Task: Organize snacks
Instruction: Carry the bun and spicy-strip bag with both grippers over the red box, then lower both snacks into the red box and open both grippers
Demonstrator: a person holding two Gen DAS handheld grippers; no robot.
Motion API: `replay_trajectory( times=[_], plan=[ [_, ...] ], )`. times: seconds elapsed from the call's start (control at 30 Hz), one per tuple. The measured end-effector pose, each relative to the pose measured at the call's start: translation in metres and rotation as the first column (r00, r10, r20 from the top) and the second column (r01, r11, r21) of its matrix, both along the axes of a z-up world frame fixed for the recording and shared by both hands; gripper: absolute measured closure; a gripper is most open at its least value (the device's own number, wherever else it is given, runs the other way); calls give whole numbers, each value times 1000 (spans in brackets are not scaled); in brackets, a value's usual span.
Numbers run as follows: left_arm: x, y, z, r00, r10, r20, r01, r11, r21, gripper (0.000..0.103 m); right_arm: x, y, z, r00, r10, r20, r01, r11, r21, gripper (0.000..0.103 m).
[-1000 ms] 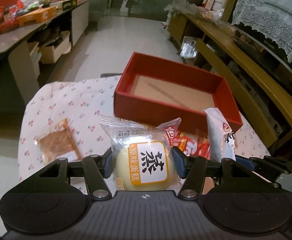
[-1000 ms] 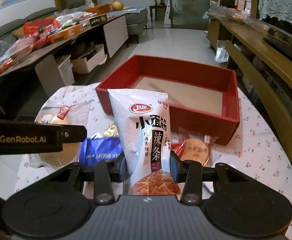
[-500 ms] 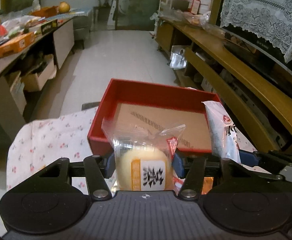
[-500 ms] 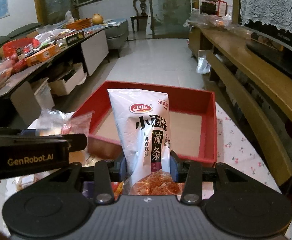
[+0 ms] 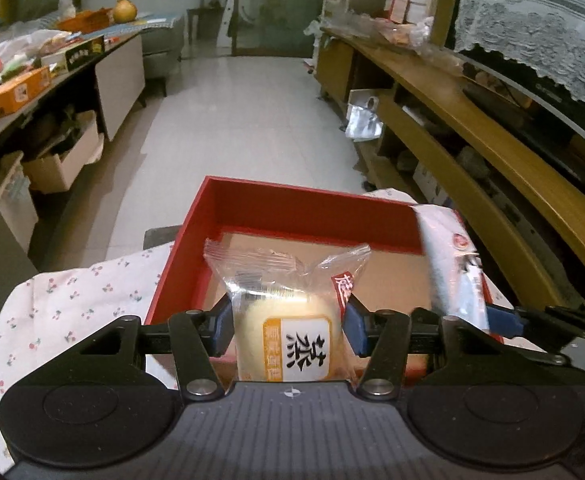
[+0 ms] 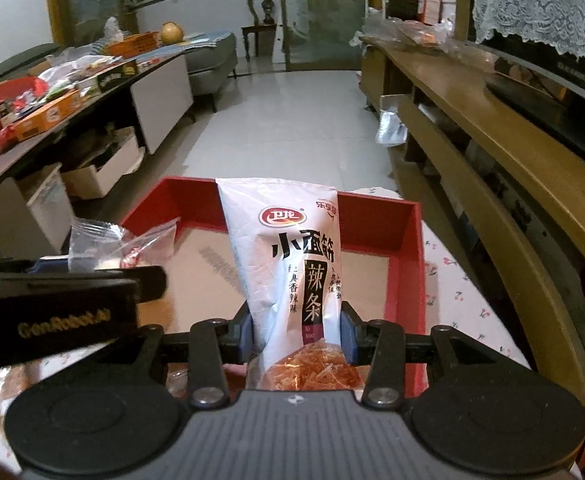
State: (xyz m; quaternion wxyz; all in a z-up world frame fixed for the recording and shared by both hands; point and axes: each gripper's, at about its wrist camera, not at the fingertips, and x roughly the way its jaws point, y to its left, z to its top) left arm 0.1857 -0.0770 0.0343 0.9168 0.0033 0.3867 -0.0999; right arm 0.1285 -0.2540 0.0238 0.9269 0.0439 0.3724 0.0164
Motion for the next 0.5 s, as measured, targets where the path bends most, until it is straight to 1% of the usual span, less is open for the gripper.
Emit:
replay_trajectory(
  times=[0.17,0.43,0.5],
  plan=[
    [19,-7,-8,1000,2,10,-2,1000,13,42,27,-11,-13,999,-22,-28,23,999,27,58],
    [44,-10,-34,999,14,-36,-13,999,40,42,63,-10,-43,997,-15,-78,17,999,28,58],
    [48,-9,-41,998,16,-59,-14,999,41,43,70,-9,-52,995,-6,-98,8,1000,23,58]
  ],
)
